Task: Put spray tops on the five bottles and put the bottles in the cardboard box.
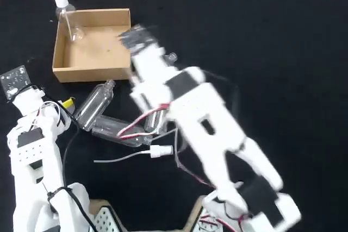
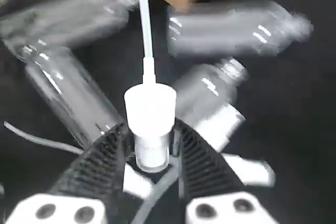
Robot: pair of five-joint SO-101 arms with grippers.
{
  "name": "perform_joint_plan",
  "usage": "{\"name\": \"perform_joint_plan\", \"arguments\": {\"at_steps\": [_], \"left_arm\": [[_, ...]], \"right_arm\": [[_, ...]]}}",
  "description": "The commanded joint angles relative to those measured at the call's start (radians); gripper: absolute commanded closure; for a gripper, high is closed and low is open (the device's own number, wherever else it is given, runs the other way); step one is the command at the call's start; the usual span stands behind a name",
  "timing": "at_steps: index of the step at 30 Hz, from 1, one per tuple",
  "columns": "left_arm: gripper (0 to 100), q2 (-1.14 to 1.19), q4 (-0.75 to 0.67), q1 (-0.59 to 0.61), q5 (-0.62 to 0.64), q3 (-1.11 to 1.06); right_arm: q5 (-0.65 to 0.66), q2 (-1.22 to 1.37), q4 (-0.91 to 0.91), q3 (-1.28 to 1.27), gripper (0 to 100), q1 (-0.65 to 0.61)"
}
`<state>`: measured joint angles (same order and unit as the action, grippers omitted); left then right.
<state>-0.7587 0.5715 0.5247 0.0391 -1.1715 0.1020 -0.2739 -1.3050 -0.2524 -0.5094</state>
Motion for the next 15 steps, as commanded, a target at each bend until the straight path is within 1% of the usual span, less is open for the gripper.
{"name": "perform_joint_plan", "arguments": {"at_steps": [1, 3, 6, 11, 15], "left_arm": [[70, -0.025, -0.014, -0.001, 0.003, 0.008], [70, -0.025, -0.014, -0.001, 0.003, 0.008], [70, -0.025, -0.015, -0.001, 0.003, 0.008], [70, -0.025, -0.018, -0.001, 0.003, 0.008], [70, -0.025, -0.018, -0.001, 0.003, 0.008]], "right_arm": [[0.186, -0.134, -0.114, 0.059, 98.7, 0.224], [0.356, -0.156, -0.115, 0.012, 98.7, 0.361], [0.601, -0.166, -0.120, -0.065, 98.7, 0.529], [0.933, -0.173, -0.104, -0.222, 98.7, 0.747], [1.227, -0.173, 0.006, -0.374, 98.7, 0.913]]}}
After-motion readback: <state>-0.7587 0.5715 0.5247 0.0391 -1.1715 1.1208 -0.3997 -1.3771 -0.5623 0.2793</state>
